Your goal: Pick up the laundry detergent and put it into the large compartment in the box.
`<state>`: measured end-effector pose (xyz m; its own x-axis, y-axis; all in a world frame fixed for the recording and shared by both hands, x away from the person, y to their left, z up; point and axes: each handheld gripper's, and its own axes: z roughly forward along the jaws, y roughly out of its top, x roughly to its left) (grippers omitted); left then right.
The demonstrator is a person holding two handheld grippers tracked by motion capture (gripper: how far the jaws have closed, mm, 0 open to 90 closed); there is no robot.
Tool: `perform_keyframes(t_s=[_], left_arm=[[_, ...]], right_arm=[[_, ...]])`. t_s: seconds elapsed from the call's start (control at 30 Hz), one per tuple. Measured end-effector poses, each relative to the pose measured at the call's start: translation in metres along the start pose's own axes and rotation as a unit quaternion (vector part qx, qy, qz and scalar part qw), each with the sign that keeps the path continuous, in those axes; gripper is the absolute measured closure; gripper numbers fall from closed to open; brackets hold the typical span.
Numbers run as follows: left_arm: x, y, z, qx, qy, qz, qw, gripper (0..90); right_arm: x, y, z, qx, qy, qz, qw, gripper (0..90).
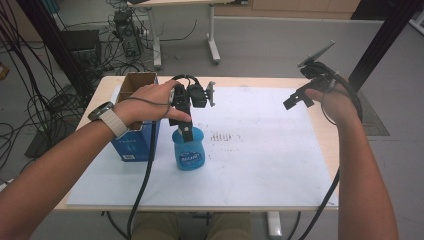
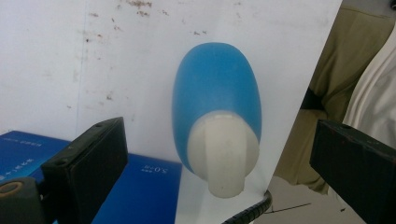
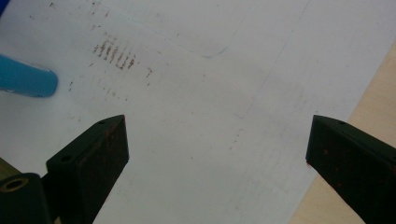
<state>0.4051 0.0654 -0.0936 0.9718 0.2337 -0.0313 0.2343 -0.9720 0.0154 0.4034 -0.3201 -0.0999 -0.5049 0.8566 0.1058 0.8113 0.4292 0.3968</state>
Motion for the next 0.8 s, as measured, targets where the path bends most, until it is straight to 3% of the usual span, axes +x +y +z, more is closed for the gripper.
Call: perform_keyframes(t_s=[0.8], left_arm=[[-0.0005,-0.0019,0.0020,-0.003,-0.001,-0.003,1.0000,5.8]], right_arm=[[0.0006,0.0004,-0.0012,0.000,0.000,0.000,1.0000,5.8]])
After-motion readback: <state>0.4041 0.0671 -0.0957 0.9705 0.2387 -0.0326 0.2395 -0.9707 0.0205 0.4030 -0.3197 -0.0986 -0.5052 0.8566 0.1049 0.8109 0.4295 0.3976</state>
